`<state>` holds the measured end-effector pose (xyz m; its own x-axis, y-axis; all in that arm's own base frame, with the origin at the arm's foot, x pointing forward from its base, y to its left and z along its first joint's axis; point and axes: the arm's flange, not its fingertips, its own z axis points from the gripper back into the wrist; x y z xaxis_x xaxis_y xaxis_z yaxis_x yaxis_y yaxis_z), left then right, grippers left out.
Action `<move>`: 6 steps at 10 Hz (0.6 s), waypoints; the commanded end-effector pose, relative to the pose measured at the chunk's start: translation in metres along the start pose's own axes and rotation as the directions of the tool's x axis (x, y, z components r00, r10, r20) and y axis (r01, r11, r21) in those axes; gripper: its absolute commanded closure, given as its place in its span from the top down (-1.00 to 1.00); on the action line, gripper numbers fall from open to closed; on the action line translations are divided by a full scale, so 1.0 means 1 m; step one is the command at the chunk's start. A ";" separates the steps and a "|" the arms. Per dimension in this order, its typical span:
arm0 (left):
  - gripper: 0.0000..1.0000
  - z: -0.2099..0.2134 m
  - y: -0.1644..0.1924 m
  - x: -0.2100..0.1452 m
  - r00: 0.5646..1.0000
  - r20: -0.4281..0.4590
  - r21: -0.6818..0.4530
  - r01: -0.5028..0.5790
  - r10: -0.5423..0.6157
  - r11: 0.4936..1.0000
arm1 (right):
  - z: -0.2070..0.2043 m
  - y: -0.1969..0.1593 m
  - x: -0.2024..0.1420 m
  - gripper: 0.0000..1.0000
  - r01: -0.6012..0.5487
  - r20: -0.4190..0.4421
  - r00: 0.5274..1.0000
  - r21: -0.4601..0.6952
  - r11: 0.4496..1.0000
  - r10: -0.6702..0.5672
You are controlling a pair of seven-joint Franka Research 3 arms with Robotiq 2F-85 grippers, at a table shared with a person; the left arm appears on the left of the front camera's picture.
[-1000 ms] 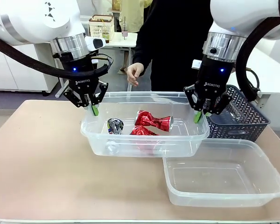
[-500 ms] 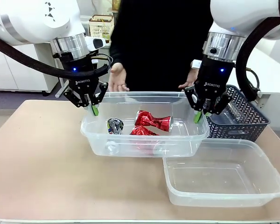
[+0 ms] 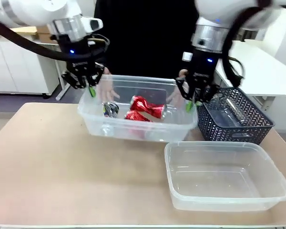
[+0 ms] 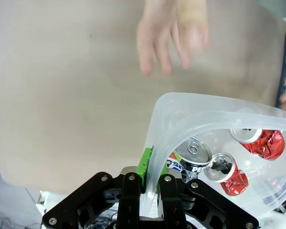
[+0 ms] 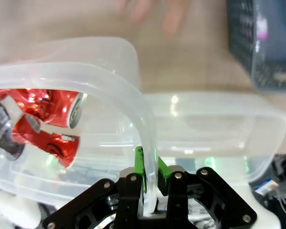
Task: Sort the waste into each basket.
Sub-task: Offer the picked Organizing box to the human.
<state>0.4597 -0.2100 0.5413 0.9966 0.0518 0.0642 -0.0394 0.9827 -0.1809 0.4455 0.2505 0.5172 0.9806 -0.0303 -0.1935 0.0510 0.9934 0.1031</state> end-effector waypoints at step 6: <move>-0.88 -0.044 0.013 0.043 0.996 -0.072 0.026 -0.046 0.048 0.999 | -0.011 0.004 0.060 -0.89 0.007 -0.076 0.997 0.027 1.000 -0.005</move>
<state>0.5114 -0.2021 0.4863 0.9938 0.1002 -0.0472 -0.1066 0.9809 -0.1630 0.5035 0.2517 0.4908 0.9579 -0.0245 -0.2860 0.0656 0.9886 0.1352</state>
